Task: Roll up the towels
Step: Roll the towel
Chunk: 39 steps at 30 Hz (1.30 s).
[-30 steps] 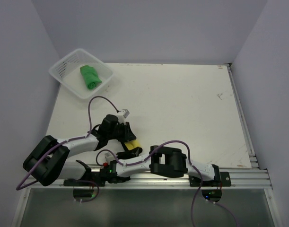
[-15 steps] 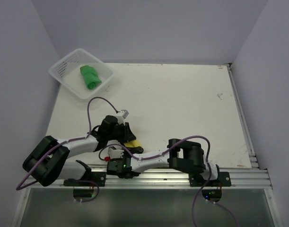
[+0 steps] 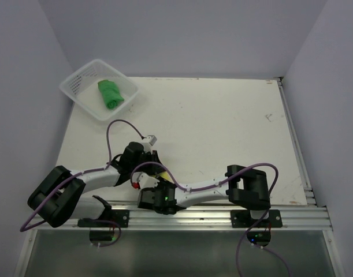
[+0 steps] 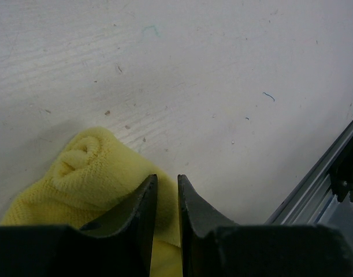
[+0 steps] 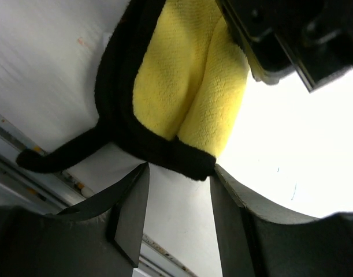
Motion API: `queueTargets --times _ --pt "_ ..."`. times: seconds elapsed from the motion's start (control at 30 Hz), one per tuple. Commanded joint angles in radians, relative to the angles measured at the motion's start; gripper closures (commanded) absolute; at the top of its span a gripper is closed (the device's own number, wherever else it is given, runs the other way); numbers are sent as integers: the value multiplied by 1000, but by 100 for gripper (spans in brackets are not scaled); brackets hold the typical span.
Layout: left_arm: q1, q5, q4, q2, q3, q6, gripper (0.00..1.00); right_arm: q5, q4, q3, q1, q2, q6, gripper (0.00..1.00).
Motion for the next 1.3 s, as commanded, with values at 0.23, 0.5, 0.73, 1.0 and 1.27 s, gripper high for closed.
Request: queueTargets --times 0.23,0.5,0.73,1.0,1.27 --pt "-1 -48 4 14 -20 2 75 -57 41 -116 8 -215 173 50" --pt "-1 -47 5 14 -14 8 75 -162 190 -245 -3 -468 206 39" --pt "-1 -47 21 8 -23 -1 75 -334 351 -358 -175 -558 328 40" --pt "-1 -47 33 -6 -44 -8 75 -445 434 -374 -295 -499 414 47" --pt "-1 -42 55 -10 -63 -19 75 -500 492 -391 -338 -401 448 47"
